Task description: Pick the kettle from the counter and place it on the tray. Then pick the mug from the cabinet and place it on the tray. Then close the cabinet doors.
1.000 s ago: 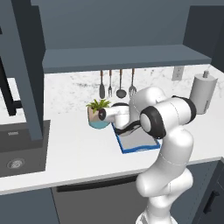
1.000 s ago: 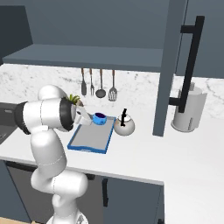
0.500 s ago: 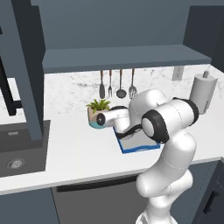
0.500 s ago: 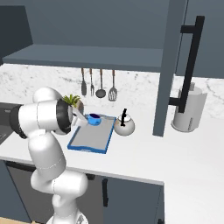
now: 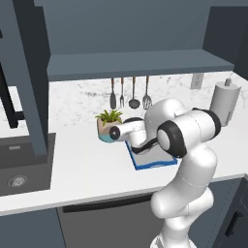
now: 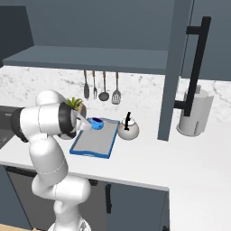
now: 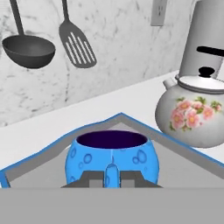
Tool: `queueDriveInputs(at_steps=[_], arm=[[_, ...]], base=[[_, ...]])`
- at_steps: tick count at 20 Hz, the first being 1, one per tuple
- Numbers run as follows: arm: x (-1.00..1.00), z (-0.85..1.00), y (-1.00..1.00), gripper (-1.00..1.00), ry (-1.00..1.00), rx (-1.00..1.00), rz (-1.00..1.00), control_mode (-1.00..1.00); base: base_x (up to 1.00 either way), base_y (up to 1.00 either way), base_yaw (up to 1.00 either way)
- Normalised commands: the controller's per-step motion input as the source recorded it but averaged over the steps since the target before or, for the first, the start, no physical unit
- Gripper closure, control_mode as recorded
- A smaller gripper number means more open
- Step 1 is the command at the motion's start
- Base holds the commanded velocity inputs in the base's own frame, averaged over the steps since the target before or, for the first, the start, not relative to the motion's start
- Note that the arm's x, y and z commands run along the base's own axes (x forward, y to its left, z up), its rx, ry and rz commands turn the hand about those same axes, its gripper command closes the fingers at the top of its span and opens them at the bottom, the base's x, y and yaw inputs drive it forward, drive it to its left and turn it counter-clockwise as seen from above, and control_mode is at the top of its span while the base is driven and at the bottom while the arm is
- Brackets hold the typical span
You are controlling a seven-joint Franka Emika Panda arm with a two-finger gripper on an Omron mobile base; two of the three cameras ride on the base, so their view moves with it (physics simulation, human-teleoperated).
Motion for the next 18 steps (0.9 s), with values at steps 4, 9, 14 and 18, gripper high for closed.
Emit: queueDriveInputs(at_steps=[4, 9, 14, 18], arm=[[0.12, -0.33, 0.00, 1.00, 0.00, 0.00, 0.04, -1.00], [0.03, -0.37, 0.00, 1.00, 0.00, 0.00, 0.05, -1.00], [0.00, -0.45, 0.01, 1.00, 0.00, 0.00, 0.04, -1.00], [0.00, -0.46, 0.05, 1.00, 0.00, 0.00, 0.04, -1.00]], base=[[0.00, 0.00, 0.00], [0.00, 0.00, 0.00], [0.00, 0.00, 0.00], [0.00, 0.00, 0.00]])
